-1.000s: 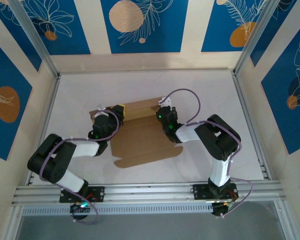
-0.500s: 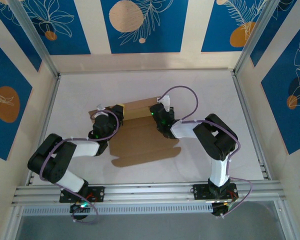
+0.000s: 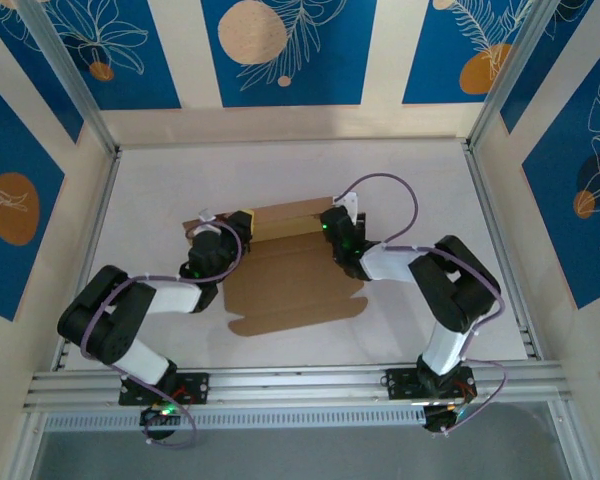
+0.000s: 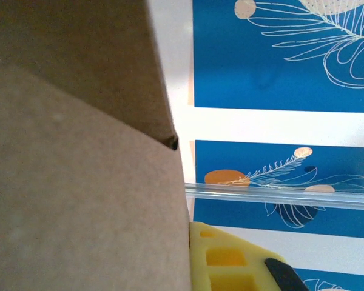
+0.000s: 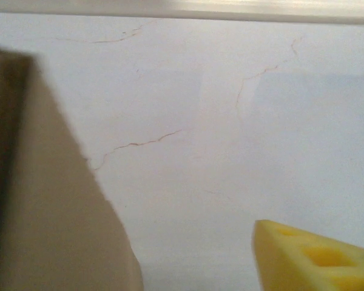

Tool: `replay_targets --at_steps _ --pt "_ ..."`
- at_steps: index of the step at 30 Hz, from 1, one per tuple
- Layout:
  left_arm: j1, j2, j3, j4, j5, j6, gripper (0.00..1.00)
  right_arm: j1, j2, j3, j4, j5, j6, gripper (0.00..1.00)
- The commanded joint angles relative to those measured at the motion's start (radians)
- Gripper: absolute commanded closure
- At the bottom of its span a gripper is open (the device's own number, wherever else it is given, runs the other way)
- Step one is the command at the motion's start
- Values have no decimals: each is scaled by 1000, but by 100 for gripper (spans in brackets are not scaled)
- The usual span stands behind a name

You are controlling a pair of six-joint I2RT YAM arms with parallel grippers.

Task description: Fold the paper box

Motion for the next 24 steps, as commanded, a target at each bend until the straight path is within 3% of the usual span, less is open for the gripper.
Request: replay_targets --at_steps 1,3,6,12,17,19,21,24 --pt "-18 9 -9 -48 62 26 100 -22 -95 -48 46 -154 -57 19" --pt "-18 6 -8 -53 59 30 100 -69 -157 -76 45 -313 -56 12" --pt "-17 0 -2 -61 57 42 100 -150 -230 -106 46 -557 -53 11" --pt "-16 -8 10 -83 57 57 100 -227 -311 -140 40 -846 -97 7" --pt "-15 -2 9 -82 62 60 100 -317 -373 -147 39 -978 48 13" --pt "-16 -2 8 -77 62 61 100 -338 -376 -87 -94 -986 137 17" --pt "-15 2 12 -81 65 64 100 -346 -333 51 -355 -940 185 27" --pt "-15 5 18 -89 70 70 100 -335 -291 124 -478 -883 236 37"
